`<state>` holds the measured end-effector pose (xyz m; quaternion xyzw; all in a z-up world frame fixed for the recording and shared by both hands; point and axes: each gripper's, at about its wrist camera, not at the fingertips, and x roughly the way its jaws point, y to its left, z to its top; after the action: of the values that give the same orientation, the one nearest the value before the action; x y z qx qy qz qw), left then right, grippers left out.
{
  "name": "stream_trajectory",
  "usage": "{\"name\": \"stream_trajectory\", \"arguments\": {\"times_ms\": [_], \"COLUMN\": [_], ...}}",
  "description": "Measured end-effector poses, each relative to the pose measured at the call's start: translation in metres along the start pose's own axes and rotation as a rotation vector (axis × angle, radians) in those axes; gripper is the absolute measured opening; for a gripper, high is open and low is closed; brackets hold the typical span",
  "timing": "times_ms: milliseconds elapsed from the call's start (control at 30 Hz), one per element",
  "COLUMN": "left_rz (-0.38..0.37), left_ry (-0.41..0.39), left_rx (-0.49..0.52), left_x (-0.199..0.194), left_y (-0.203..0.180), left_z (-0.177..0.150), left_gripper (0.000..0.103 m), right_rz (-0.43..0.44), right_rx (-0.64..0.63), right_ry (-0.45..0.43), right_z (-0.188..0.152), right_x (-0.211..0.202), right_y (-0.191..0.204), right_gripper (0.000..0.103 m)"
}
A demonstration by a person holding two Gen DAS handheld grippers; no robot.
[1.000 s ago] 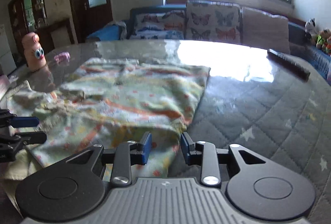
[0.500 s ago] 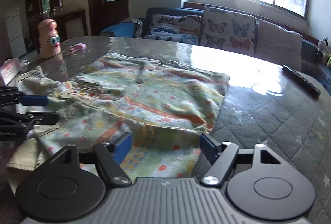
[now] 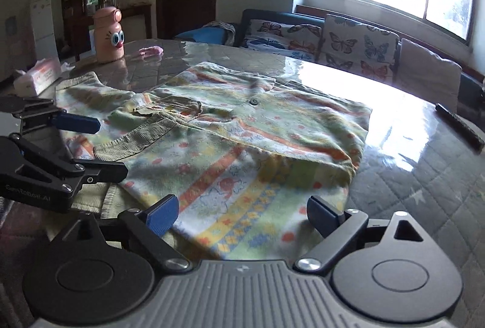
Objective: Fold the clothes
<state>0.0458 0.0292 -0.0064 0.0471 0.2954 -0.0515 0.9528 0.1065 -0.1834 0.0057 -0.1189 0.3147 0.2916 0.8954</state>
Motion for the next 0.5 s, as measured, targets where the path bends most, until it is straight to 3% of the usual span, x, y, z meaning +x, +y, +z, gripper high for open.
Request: {"name": "stream_trajectory", "arguments": {"times_ms": [300,500], "left_rz": [0.012,0.052], "left_ry": [-0.008,-0.032], "left_rx": [-0.021,-0.067], "left_x": [-0.005,-0.019], "left_y": [0.003,0.018], "left_z": [-0.001,-0.003], "left_gripper": [0.090,0.095], "right_rz": [0.057,0.075], "right_rx": [0.145,0.146], "right_ry": [0.040,-0.012], "right_z": [-0.020,-0.009], "right_x": [-0.020,-0.026], "right_y": [-0.020,-0.015], "right_gripper": [0.093,0.095]}}
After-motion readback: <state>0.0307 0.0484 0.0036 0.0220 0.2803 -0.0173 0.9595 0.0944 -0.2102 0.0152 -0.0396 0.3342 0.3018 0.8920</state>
